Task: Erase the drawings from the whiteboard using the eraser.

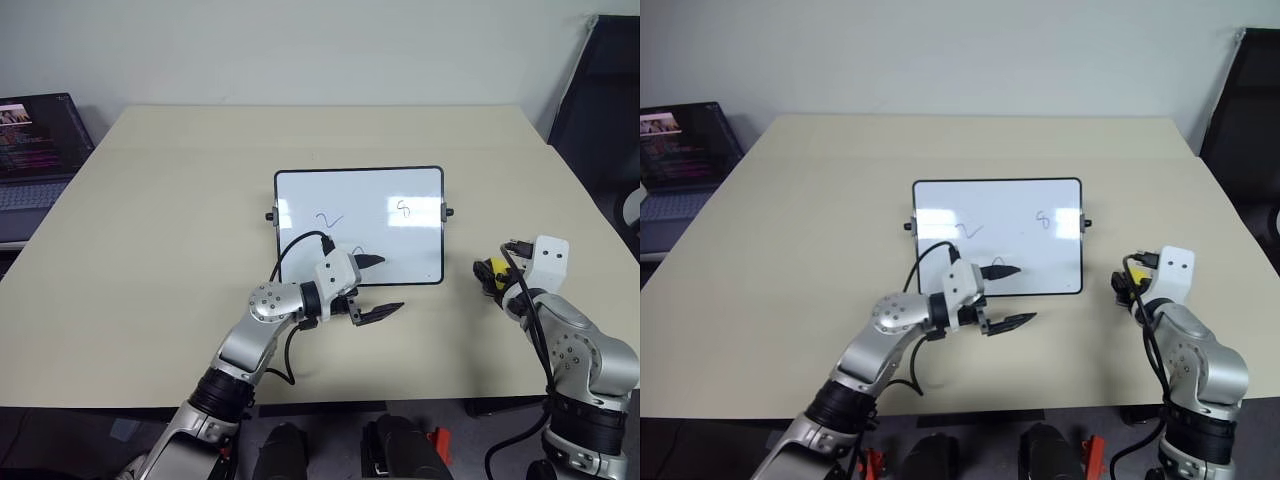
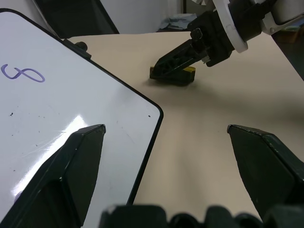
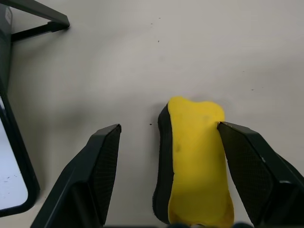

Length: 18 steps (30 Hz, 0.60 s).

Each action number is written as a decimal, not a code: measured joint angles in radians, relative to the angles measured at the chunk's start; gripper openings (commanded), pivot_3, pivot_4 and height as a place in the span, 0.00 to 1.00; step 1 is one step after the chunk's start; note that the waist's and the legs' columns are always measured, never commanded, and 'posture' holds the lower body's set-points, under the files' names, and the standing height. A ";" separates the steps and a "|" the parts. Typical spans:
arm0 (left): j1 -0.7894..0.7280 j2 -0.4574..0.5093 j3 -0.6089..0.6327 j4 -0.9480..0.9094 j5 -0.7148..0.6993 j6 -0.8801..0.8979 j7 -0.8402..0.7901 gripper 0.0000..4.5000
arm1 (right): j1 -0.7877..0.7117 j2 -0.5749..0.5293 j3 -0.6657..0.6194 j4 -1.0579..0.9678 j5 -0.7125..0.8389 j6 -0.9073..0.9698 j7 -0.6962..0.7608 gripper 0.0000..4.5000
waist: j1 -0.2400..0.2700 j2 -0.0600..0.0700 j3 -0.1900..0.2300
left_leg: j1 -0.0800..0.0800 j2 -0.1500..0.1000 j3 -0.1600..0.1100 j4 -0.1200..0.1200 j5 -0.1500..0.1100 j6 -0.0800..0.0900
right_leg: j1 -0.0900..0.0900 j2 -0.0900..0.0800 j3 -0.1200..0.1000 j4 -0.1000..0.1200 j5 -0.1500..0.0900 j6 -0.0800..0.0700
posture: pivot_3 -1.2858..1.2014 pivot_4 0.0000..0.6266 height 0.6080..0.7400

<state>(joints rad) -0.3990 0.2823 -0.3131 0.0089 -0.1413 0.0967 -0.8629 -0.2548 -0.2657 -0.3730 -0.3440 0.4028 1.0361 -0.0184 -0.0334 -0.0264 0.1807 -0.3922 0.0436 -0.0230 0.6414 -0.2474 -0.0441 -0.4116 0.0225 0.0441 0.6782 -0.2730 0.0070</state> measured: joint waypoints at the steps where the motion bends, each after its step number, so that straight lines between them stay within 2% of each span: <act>1: 0.000 0.000 0.000 0.000 0.000 0.000 0.000 1.00 | 0.001 0.000 0.001 0.002 -0.002 -0.003 0.000 0.79 | 0.000 0.000 0.000 | 0.000 0.000 0.000 0.000 0.000 0.000 | 0.000 0.000 0.000 0.000 0.000 0.000 | 0.52 0.24 1.00; 18: 0.000 0.003 0.000 0.000 0.000 0.001 -0.001 1.00 | 0.003 0.001 -0.009 -0.028 0.003 0.052 -0.008 0.79 | 0.000 0.000 0.000 | 0.000 0.000 0.000 0.000 0.000 0.000 | 0.000 0.000 0.000 0.000 0.000 0.000 | 0.52 0.24 1.00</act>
<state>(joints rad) -0.3990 0.2858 -0.3131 0.0088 -0.1414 0.0977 -0.8635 -0.2523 -0.2651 -0.3815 -0.3720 0.4062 1.0877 -0.0267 -0.0334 -0.0262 0.1808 -0.3925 0.0435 -0.0230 0.6415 -0.2474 -0.0441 -0.4117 0.0225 0.0441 0.6783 -0.2730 0.0070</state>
